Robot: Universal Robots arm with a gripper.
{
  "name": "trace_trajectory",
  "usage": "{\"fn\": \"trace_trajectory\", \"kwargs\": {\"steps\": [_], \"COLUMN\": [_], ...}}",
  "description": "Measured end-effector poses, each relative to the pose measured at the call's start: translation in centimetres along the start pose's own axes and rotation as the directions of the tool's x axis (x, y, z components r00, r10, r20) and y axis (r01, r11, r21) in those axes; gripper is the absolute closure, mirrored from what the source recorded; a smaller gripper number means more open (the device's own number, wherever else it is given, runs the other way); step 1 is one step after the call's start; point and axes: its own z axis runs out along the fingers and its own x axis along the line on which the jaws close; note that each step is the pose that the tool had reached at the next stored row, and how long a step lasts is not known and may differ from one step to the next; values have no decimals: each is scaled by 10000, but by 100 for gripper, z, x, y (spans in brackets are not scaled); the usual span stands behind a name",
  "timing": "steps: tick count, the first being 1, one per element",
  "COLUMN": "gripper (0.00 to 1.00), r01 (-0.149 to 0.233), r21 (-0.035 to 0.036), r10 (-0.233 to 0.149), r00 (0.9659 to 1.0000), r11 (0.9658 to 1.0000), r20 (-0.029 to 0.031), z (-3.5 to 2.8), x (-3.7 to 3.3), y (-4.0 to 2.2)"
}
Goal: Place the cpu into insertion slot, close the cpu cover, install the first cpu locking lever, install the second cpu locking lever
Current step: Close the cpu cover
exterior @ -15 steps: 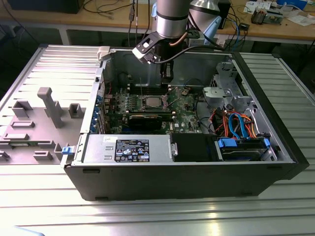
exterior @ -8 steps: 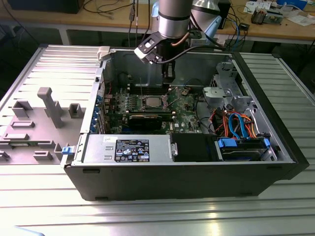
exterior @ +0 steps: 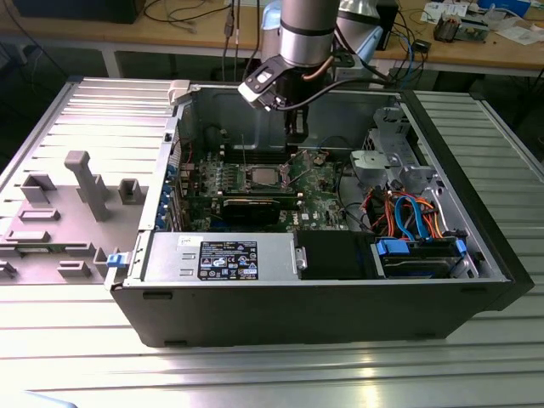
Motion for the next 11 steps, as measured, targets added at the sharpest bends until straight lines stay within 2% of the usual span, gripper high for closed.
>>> {"fn": "trace_trajectory", "kwargs": {"steps": [6, 11], "gripper": [89, 89], "r01": [0, 0], "r21": [1, 1], "r10": [0, 0], "r00": [10000, 10000], "r11": [10000, 10000], "r20": [1, 1], "z": [2, 3], "x": [0, 3], "y": [119, 163]}}
